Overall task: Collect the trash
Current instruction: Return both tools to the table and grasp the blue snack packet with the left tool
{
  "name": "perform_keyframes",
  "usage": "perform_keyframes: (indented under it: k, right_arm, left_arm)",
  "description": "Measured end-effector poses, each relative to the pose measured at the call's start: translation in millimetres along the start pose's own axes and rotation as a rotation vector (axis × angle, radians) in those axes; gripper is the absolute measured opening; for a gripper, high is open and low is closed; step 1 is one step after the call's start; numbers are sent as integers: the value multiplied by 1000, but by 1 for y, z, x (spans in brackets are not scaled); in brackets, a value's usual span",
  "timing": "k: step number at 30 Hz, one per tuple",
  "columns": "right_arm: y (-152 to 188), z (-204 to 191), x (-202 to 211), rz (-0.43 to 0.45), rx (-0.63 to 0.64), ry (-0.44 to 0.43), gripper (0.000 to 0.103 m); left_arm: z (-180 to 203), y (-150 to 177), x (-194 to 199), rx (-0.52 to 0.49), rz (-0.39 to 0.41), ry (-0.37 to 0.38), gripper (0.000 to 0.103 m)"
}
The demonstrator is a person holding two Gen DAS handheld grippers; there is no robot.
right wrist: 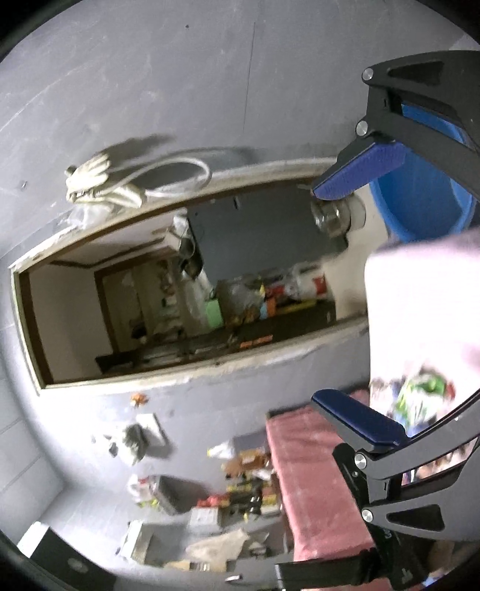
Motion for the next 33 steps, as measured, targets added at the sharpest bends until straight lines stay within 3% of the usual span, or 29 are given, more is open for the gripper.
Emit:
perform_keyframes:
  k: [5, 12, 20, 29, 31, 33]
  right_arm:
    - [6, -45, -3, 8, -1, -63, 103]
    - [31, -93, -23, -38, 22, -130, 103]
    - [74, -121, -56, -128, 82, -151, 103]
    - [114, -131, -86, -273, 172, -160, 103]
    - [123, -131, -94, -323, 175, -164, 100]
    - [133, -131, -101, -374, 171, -174, 96]
  left_arm:
    - [-61, -5, 34, 19, 20, -89, 100]
    - [-117, 8, 55, 5, 28, -181, 100]
    - [-141, 37, 47, 6, -38, -175, 100]
    - [-148, 54, 22, 24, -162, -102, 100]
    - [-147, 54, 21, 28, -171, -84, 97]
    - [-145, 56, 18, 32, -190, -63, 85]
Point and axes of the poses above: each gripper's, at about its wrist camera, not at the fingertips, and x roughly against the way its jaws point, z to its right, y to its underside, the point moved 8 cm from there along -x, roughly the way its jaws point, and after that the axes turned 1 degree about x, right-handed, at the moved point
